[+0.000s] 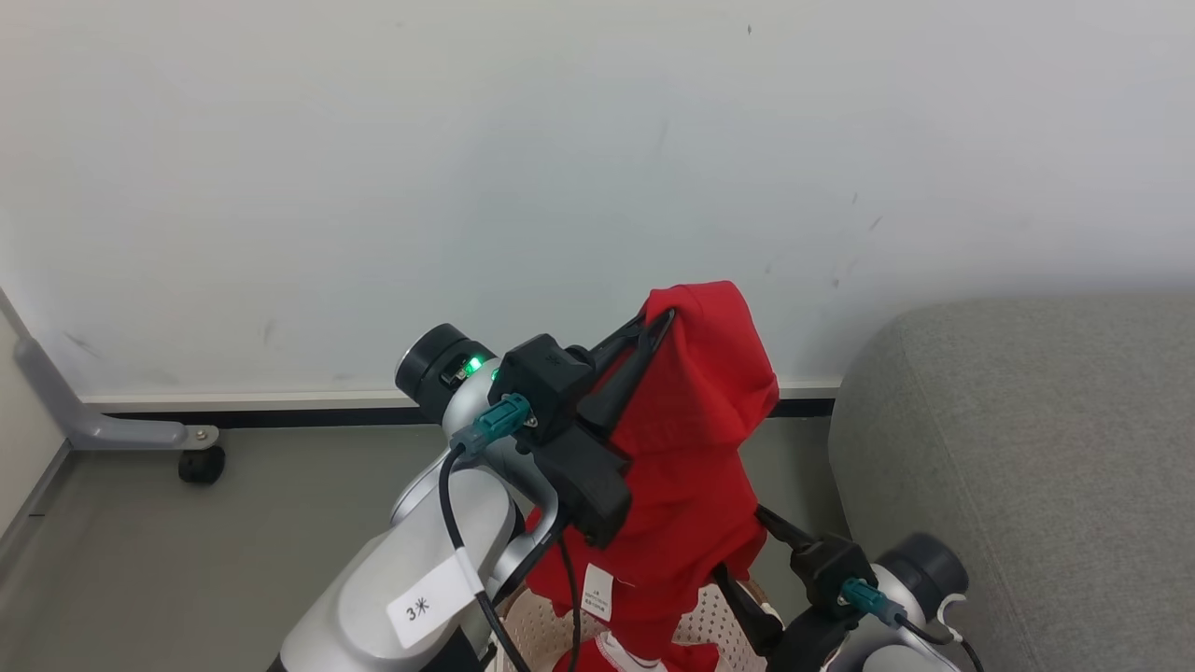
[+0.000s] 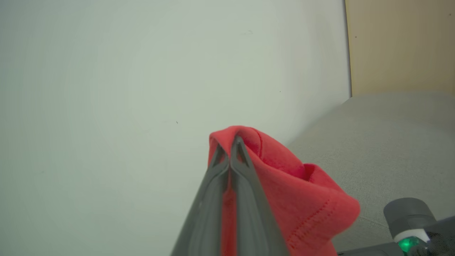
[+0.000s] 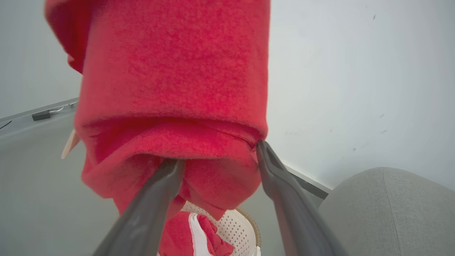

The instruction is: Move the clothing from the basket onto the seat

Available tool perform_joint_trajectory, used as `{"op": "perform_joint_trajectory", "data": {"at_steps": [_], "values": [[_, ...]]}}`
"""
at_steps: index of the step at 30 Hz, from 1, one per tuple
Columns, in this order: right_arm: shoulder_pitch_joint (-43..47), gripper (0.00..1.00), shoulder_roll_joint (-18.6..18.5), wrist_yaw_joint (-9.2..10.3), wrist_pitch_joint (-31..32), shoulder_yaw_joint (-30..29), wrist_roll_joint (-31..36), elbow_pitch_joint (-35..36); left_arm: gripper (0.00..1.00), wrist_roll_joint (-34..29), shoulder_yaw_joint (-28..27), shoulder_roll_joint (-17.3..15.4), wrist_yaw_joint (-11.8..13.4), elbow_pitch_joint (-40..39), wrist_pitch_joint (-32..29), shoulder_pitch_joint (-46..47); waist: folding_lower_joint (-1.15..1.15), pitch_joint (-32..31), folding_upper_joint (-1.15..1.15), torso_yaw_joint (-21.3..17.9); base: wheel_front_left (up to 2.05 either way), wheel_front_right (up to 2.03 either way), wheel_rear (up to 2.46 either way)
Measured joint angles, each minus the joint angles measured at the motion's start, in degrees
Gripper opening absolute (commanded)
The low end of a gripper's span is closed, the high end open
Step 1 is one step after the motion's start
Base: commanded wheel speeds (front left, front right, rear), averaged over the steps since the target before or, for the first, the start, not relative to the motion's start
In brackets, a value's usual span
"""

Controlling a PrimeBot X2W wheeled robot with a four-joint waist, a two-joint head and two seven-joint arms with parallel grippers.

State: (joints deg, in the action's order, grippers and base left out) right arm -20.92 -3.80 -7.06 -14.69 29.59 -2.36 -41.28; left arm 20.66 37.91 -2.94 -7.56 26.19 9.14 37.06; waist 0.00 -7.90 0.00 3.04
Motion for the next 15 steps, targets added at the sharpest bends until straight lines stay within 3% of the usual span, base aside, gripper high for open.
{"op": "perform_joint_trajectory", "data": {"at_steps": [9,10,11,12,13,15], "values": [[-4.71,1.00,0.16,-0.01,0.00,3.60,1.88,-0.94,0.00,1.09,0.38,-0.58,0.00,-2.47,-2.11,-0.81,0.00,0.41,0.00,0.44,0.00,0.00,0.00],[-4.95,0.82,0.16,-0.01,0.00,3.79,1.86,-1.12,0.00,1.24,0.38,-0.66,0.00,-2.64,-2.36,-0.84,0.00,0.47,0.00,0.44,0.00,0.00,0.00],[-5.20,0.41,0.16,-0.02,0.00,3.98,1.79,-1.27,0.00,1.38,0.37,-0.73,0.00,-2.80,-2.50,-0.87,0.00,0.54,0.00,0.44,0.00,0.00,0.00],[-5.49,0.16,0.16,-0.02,0.00,4.24,1.78,-1.40,0.00,1.46,0.37,-0.76,0.00,-2.96,-2.57,-0.90,0.00,0.61,0.00,0.43,0.00,0.00,0.00],[-5.73,0.00,0.16,-0.02,0.00,4.44,1.76,-1.41,0.00,1.51,0.35,-0.77,0.00,-3.11,-2.91,-0.95,0.00,0.67,0.00,0.42,0.00,0.00,0.00],[-6.12,0.00,0.20,-0.02,0.00,4.86,1.48,-1.46,0.00,1.75,0.29,-0.83,0.00,-3.25,-3.12,-1.18,0.00,0.81,0.00,0.37,0.00,0.00,0.00]]}}
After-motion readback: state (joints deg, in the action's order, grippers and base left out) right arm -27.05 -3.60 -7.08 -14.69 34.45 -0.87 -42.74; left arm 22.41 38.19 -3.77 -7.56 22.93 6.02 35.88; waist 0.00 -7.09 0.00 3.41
